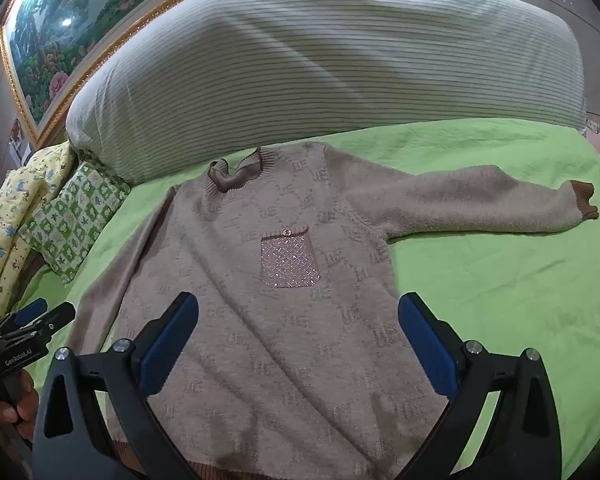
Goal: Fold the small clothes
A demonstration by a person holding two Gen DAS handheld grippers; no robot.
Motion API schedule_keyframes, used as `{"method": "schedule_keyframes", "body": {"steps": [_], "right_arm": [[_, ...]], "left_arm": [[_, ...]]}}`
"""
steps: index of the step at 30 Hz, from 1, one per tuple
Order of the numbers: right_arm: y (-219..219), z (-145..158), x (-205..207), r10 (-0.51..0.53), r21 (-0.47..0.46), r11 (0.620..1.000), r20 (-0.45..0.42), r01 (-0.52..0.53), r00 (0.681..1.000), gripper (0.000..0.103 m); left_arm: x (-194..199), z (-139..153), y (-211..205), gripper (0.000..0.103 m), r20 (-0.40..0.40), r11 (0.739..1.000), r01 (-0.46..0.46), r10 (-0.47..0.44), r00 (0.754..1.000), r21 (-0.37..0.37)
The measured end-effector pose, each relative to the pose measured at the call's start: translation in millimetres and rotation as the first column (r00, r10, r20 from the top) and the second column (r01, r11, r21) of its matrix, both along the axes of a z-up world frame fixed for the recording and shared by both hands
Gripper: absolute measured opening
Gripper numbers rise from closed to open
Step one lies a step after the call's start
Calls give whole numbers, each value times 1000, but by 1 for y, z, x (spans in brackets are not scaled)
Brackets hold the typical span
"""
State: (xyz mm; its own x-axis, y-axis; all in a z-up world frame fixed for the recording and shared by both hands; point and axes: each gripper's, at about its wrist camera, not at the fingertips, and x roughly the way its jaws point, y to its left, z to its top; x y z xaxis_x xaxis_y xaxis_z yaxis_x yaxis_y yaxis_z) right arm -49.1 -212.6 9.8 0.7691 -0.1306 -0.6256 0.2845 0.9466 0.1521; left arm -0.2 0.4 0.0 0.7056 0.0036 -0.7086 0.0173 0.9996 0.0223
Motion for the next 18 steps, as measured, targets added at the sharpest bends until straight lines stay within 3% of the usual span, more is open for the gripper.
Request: {"method": "schedule_keyframes", "body": {"steps": [18], "right_arm": [[3, 0, 2, 3, 0, 1000, 1, -3, 1000, 100]], "left_arm": [[2, 0, -1, 94, 9, 1000, -3, 3, 1000, 3]]}}
